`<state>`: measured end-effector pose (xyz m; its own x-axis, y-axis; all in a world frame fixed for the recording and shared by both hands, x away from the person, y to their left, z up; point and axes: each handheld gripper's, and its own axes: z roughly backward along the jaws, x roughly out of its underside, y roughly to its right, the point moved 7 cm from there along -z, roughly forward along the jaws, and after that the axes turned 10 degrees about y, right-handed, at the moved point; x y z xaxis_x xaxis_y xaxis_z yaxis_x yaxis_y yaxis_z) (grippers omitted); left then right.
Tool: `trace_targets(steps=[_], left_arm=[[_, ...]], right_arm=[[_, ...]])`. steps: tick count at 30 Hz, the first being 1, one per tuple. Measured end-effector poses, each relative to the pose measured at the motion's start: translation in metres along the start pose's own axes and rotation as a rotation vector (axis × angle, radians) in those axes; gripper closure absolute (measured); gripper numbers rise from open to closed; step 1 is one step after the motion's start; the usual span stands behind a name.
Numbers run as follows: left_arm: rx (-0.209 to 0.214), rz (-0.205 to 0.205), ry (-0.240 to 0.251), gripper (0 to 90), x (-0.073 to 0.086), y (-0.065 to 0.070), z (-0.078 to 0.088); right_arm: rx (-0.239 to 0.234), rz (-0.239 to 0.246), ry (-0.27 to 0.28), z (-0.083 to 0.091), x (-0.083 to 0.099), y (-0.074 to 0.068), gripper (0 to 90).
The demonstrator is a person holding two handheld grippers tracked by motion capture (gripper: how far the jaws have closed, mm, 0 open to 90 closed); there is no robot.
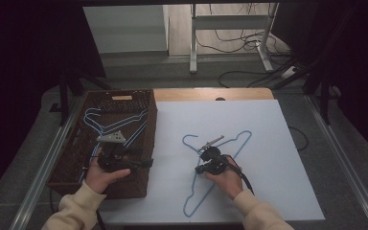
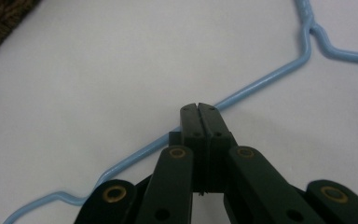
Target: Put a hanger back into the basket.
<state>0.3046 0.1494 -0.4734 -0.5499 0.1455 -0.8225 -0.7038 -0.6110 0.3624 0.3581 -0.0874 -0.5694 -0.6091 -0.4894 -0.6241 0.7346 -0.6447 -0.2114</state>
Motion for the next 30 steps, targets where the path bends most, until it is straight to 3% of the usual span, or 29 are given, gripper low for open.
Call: trace_targets(steps=[2,4,6,8,13,18,20,30], left_arm=[[0.0,0.001,0.0,27.6,0.0,0.0,0.0],[0.0,0.003,0.002,27.5,0.0,-0.001,0.001],[-0.001,0.004,0.004,27.6,0.0,-0.002,0.001],[-0.001,0.004,0.004,27.6,0.0,-0.001,0.001],[0.001,0.002,0.004,27.6,0.0,-0.002,0.002],[-0.001,0.009,0.007,27.6,0.001,-0.003,0.003],[-0.001,0.006,0.008,27.6,0.001,-0.003,0.004],[-0.001,0.004,0.006,27.6,0.001,-0.001,0.003]], right_arm=[[0.003,-0.001,0.01,0.001,-0.003,0.002,89.6],[0.046,0.023,0.039,0.003,-0.02,0.013,80.3],[0.063,0.032,0.045,0.002,-0.026,0.018,77.2],[0.097,0.057,0.038,-0.006,-0.042,0.03,72.5],[0.108,0.091,0.003,-0.027,-0.059,0.041,69.1],[0.127,0.132,-0.031,-0.038,-0.066,0.04,70.4],[0.145,0.159,-0.081,-0.042,-0.066,0.04,75.0],[0.137,0.177,-0.126,-0.043,-0.066,0.042,85.4]])
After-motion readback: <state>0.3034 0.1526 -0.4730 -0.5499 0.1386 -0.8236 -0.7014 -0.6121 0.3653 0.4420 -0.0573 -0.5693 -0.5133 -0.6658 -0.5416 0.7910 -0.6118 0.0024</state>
